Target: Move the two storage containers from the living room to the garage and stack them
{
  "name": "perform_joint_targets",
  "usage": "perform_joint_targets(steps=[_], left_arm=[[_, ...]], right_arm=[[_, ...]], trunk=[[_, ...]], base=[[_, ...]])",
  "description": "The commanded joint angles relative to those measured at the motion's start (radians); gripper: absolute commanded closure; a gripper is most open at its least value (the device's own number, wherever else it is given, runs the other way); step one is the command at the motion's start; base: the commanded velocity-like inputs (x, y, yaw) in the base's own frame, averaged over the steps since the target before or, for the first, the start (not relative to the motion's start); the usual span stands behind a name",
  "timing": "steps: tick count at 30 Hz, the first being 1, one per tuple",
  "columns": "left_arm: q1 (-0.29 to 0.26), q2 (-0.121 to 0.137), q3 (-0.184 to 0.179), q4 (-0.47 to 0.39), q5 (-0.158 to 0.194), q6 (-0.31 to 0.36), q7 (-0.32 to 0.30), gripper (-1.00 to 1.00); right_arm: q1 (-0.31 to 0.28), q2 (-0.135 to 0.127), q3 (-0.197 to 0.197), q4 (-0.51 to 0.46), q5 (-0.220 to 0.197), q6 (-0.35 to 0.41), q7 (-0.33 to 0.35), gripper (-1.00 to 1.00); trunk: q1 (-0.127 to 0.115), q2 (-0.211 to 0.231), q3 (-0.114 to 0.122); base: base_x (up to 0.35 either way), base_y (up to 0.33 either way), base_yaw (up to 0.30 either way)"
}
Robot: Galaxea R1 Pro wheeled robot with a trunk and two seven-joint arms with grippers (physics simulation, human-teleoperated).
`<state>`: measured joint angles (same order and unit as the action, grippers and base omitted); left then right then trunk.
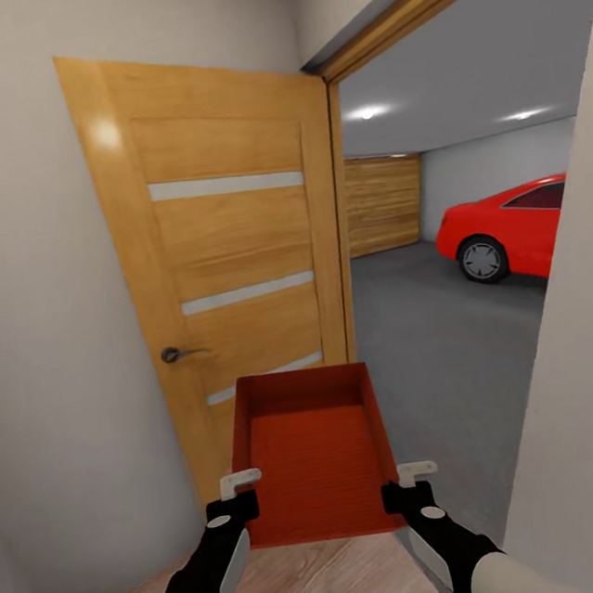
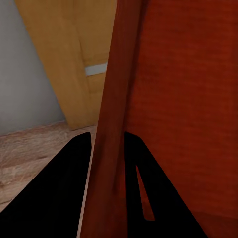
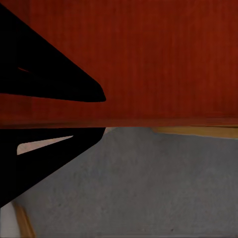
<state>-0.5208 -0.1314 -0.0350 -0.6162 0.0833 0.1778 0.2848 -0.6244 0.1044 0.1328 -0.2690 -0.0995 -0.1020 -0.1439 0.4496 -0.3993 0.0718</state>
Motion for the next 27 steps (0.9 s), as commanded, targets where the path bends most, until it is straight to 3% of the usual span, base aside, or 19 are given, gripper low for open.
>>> perform_joint_targets(steps=[1, 15, 27], left_arm=[[0.001, 0.013, -0.002, -0.001, 0.003, 0.008, 0.013, 1.0], [0.001, 0.013, -0.001, -0.001, 0.003, 0.008, 0.014, 1.0], [0.001, 0.01, -0.002, 0.0, 0.004, 0.009, 0.014, 1.0]], right_arm=[[-0.002, 0.0, -0.012, -0.003, -0.002, -0.004, -0.005, 1.0], [-0.002, -0.001, -0.012, -0.003, -0.002, -0.004, -0.005, 1.0], [-0.002, -0.002, -0.012, -0.003, -0.003, -0.001, -0.005, 1.0]], trunk=[[0.0, -0.001, 0.001], [0.0, -0.001, 0.012], [0.0, -0.001, 0.013]], base=[[0.019, 0.014, -0.157], [0.002, 0.015, -0.148], [0.0, 0.224, -0.008]])
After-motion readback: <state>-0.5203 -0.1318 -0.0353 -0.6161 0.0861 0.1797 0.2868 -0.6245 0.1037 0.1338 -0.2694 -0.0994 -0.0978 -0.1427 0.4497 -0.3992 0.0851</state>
